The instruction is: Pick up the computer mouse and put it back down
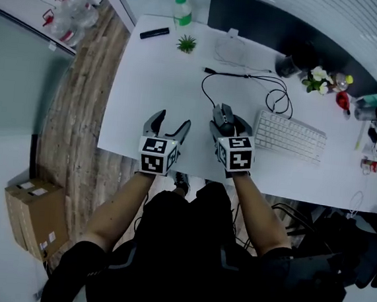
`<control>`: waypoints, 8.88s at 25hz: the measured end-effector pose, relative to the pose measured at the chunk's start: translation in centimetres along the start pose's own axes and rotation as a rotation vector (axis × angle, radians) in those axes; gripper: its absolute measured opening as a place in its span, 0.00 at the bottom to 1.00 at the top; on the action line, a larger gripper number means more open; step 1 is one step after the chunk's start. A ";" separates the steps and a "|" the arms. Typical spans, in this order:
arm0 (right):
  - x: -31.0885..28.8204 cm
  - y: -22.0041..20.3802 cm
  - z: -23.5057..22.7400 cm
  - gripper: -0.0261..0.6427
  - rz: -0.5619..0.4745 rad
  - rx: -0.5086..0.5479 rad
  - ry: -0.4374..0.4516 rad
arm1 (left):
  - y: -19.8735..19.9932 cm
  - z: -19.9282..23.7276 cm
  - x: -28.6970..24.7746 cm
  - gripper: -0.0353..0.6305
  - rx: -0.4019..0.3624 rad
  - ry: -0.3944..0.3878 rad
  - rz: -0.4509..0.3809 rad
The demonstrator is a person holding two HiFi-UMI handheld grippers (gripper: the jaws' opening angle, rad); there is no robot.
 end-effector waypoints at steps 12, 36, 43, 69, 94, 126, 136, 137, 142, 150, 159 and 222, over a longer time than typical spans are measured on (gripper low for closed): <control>9.8 8.3 1.5 0.48 -0.200 0.010 -0.006 | 7.6 -2.2 4.9 0.59 -0.045 -0.145 -0.165; 19.3 13.0 2.4 0.48 -0.382 0.000 -0.075 | 14.9 -4.1 8.7 0.59 -0.066 -0.235 -0.341; 21.9 12.3 1.9 0.48 -0.397 -0.036 -0.183 | 15.2 -5.6 7.8 0.59 -0.055 -0.341 -0.374; 35.4 7.7 -14.7 0.48 -0.501 -0.086 -0.272 | 18.7 -26.3 2.4 0.58 -0.184 -0.479 -0.358; 47.7 2.0 -34.3 0.48 -0.513 -0.069 -0.266 | 17.4 -48.5 -3.3 0.58 -0.229 -0.462 -0.339; 35.9 -14.8 -45.6 0.48 -0.210 -0.321 -0.333 | 3.1 -52.5 -18.1 0.54 -0.250 -0.416 -0.008; 31.3 -20.4 -46.8 0.48 -0.070 -0.363 -0.301 | -1.4 -51.9 -19.7 0.54 -0.229 -0.358 0.109; 31.0 -20.7 -47.0 0.48 -0.059 -0.357 -0.301 | -1.7 -51.9 -19.7 0.54 -0.230 -0.352 0.120; 30.0 -22.4 -47.4 0.48 -0.018 -0.348 -0.321 | -2.7 -51.5 -19.4 0.54 -0.241 -0.349 0.154; 29.2 -23.0 -47.3 0.48 -0.008 -0.316 -0.358 | -3.4 -50.8 -18.5 0.54 -0.247 -0.333 0.170; 29.0 -23.2 -46.7 0.49 -0.017 -0.276 -0.412 | -3.6 -50.8 -17.7 0.54 -0.202 -0.325 0.193; 49.3 3.3 -18.4 0.08 -0.633 -0.094 -0.202 | 16.8 -35.1 14.1 0.12 -0.163 -0.329 -0.466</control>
Point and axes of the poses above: the fingertips, and each gripper's own axes: x backward along the fingers, z to its left, y out of its top, the point moved 10 cm from there along x, backward along the fingers, and after that the axes turned 6 degrees about -z, right-handed, at the moved point
